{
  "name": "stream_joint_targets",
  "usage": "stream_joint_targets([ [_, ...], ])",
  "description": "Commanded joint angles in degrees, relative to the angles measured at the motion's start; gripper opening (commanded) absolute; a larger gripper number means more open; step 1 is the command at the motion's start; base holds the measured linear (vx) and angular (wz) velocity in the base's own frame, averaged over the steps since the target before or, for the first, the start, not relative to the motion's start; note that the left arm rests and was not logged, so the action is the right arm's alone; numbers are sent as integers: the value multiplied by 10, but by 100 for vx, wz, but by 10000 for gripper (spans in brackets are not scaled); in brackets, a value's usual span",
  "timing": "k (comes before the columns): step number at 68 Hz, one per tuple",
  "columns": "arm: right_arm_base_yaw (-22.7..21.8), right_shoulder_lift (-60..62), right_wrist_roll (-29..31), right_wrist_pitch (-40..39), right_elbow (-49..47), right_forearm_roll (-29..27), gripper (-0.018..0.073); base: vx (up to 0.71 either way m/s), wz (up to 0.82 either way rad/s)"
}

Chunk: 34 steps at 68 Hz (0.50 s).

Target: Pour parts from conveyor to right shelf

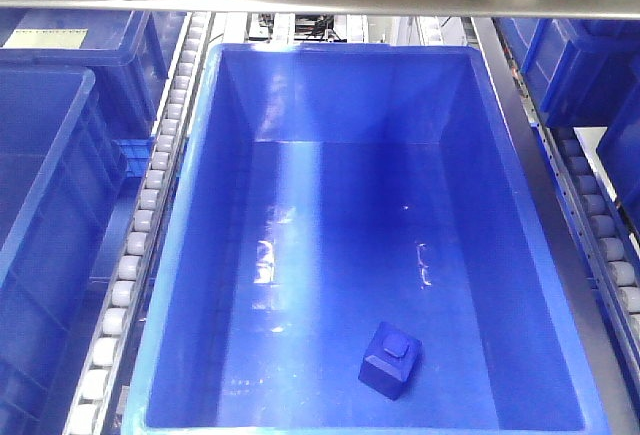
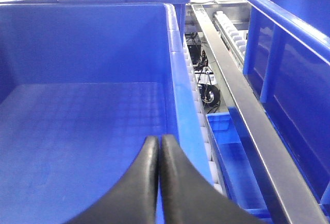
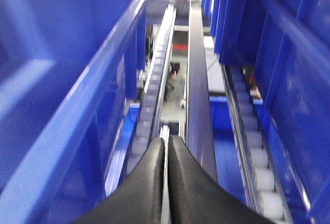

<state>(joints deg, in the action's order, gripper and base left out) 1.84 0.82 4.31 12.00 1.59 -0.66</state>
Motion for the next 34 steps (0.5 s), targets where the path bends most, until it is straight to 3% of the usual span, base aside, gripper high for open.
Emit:
stream_joint_targets([
  [1, -2, 9, 0, -24, 0, 1, -6, 0, 0],
  [34, -2, 9, 0, -23, 0, 1, -6, 0, 0],
])
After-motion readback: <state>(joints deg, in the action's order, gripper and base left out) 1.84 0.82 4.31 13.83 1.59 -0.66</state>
